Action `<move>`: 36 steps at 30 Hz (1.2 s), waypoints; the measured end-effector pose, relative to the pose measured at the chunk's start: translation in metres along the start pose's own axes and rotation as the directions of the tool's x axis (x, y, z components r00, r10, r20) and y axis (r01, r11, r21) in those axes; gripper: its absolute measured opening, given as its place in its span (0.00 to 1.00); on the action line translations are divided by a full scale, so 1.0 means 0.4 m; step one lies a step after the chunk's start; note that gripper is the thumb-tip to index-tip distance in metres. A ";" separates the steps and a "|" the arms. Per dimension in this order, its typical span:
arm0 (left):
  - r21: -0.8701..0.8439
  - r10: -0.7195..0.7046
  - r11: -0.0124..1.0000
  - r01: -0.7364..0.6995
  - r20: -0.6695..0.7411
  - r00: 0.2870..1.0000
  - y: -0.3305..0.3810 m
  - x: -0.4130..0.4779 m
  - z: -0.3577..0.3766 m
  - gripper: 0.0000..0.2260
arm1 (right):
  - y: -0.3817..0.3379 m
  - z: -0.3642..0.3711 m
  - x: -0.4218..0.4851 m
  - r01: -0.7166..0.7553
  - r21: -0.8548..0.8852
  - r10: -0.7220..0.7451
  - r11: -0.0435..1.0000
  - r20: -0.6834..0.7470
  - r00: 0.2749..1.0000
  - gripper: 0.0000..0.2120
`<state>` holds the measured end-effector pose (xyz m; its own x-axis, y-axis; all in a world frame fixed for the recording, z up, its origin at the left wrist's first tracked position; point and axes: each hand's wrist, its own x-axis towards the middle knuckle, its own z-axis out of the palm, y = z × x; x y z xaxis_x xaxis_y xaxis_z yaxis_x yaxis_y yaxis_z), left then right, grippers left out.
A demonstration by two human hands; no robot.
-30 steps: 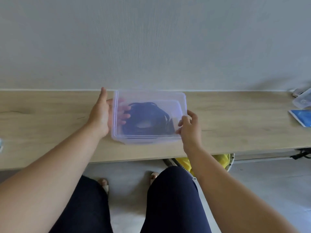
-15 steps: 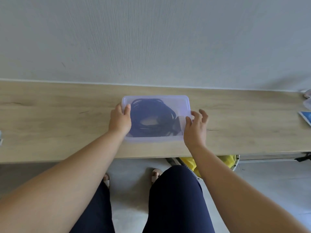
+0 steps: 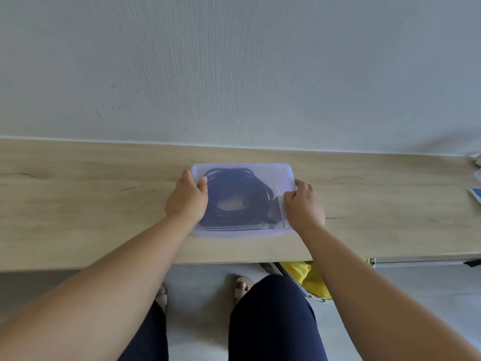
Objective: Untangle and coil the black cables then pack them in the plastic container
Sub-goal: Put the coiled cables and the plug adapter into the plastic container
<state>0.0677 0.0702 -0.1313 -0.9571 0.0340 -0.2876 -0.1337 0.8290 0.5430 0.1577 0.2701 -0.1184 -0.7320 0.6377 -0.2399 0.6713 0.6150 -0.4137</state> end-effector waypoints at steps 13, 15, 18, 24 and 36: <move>0.131 0.061 0.990 -0.062 0.006 0.998 0.012 0.027 -0.019 0.18 | -0.005 -0.023 0.069 0.005 -0.207 0.003 0.978 0.041 0.999 0.18; 0.115 0.054 0.992 -0.053 -0.005 0.999 0.012 0.040 -0.019 0.17 | -0.004 -0.024 0.069 0.015 -0.212 -0.003 0.977 0.057 0.998 0.17; 0.042 0.000 0.999 0.001 -0.028 1.000 0.005 0.049 -0.012 0.18 | 0.001 -0.018 0.074 0.017 -0.174 -0.007 0.985 0.058 0.998 0.18; -0.184 -0.053 0.982 0.039 -0.072 0.996 -0.018 0.055 0.012 0.16 | 0.015 -0.004 0.085 0.026 -0.094 -0.023 0.995 0.036 0.999 0.19; 0.351 0.398 0.876 -0.332 -0.134 0.908 -0.002 0.039 0.011 0.18 | -0.008 -0.007 0.077 0.238 -0.309 -0.219 0.921 0.095 0.971 0.23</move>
<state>0.0541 0.0724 -0.1397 -0.9563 0.2861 0.0603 0.2909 0.9104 0.2941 0.1332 0.2889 -0.1220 -0.8691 0.4402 -0.2256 0.4795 0.8616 -0.1663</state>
